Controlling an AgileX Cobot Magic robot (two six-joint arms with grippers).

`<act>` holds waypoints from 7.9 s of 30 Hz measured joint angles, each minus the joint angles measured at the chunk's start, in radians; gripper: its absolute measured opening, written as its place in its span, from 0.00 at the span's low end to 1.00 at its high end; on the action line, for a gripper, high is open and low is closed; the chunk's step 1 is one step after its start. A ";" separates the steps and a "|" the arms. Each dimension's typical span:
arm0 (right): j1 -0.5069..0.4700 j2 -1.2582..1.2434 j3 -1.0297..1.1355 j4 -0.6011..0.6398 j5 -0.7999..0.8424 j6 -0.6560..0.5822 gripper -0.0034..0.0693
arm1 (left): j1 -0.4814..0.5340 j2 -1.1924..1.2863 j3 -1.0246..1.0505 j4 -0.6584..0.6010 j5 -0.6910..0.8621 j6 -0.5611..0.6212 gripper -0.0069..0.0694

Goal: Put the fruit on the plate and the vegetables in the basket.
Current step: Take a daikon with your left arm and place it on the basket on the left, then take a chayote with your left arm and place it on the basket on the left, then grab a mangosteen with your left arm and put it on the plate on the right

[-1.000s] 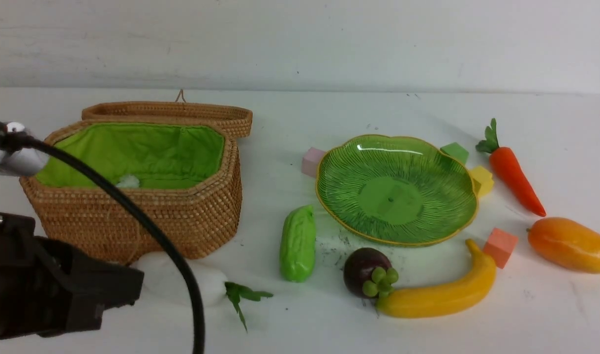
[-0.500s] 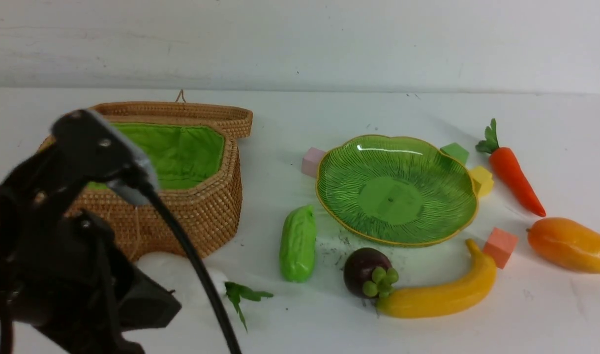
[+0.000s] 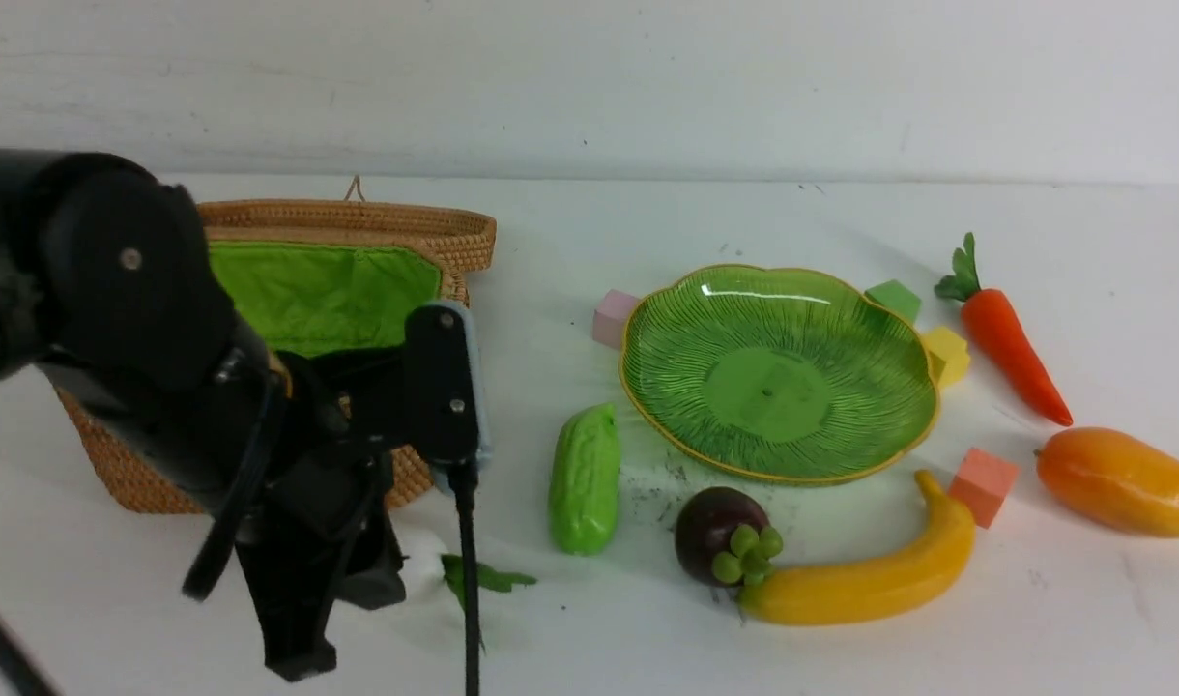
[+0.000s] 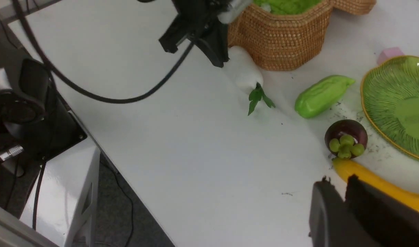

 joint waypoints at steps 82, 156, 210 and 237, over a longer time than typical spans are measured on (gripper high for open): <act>0.002 0.000 0.000 -0.079 0.000 0.076 0.24 | -0.107 0.000 -0.152 -0.044 -0.195 -1.075 0.08; 0.002 -0.038 0.000 -0.105 0.000 0.118 0.28 | 0.193 0.208 -0.602 0.373 0.024 -0.350 0.76; 0.002 -0.038 0.000 -0.111 0.000 0.140 0.32 | -0.337 0.600 -0.541 0.141 -0.243 -0.806 0.95; 0.002 -0.038 0.000 -0.105 0.000 0.144 0.33 | -0.337 0.611 -0.546 0.188 -0.110 -0.814 0.07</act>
